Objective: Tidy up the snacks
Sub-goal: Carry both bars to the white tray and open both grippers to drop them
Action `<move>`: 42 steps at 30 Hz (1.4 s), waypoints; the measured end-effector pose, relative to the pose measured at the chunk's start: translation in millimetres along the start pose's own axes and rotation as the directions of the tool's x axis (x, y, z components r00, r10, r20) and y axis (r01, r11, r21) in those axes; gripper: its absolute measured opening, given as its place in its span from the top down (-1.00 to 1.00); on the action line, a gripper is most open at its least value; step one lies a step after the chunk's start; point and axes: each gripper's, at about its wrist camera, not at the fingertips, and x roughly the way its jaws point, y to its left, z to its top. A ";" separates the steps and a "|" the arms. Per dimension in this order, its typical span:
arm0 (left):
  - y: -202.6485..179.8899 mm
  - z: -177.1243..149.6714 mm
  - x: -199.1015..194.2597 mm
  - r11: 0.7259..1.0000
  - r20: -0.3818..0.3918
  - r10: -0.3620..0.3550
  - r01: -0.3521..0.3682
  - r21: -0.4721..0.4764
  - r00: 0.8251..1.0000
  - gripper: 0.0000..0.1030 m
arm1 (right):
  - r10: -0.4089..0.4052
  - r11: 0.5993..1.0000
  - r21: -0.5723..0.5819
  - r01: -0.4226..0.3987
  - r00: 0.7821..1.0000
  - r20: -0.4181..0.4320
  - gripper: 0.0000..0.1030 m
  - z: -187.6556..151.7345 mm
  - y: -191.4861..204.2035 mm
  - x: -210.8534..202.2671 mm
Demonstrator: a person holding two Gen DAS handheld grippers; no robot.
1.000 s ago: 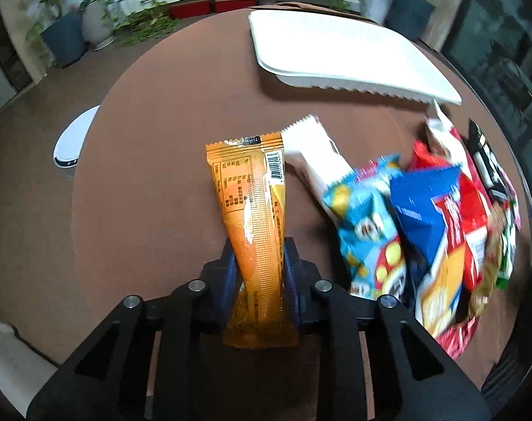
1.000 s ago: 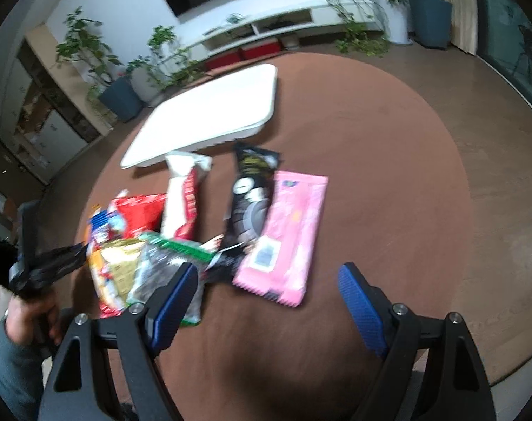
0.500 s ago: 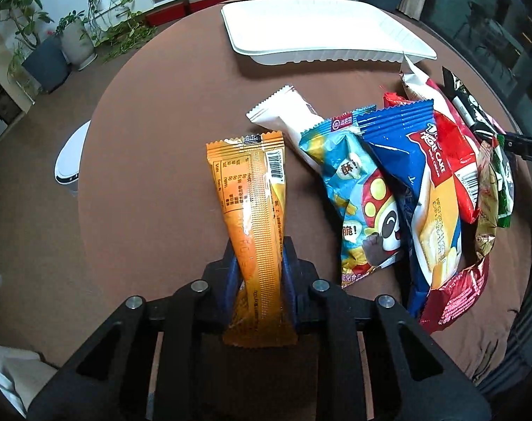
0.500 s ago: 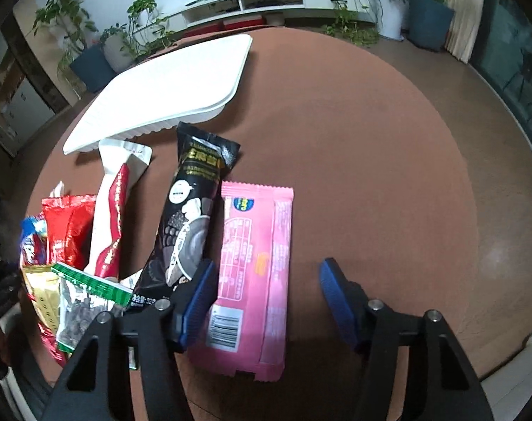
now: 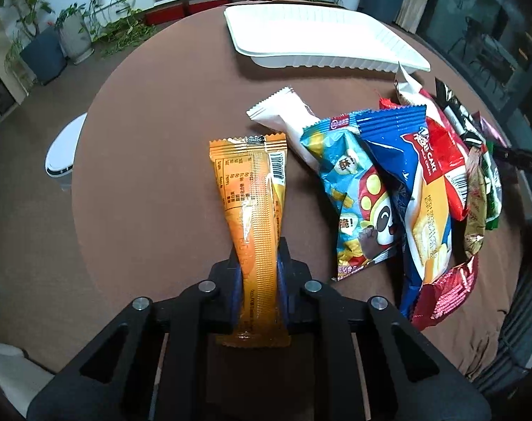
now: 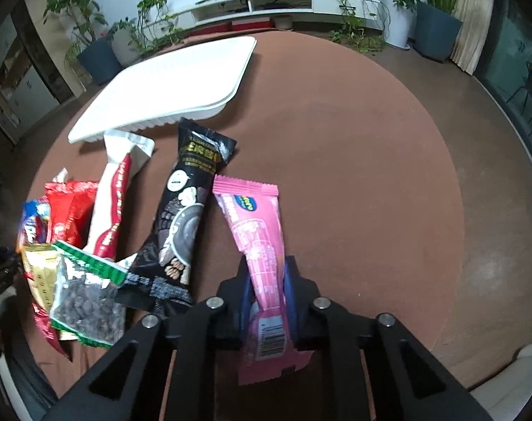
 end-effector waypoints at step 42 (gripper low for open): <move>52.1 147.6 -58.3 0.954 0.236 -0.254 0.282 -0.096 0.938 0.75 | 0.283 0.904 0.250 -0.346 0.924 0.258 0.70 118.6 -49.7 -32.8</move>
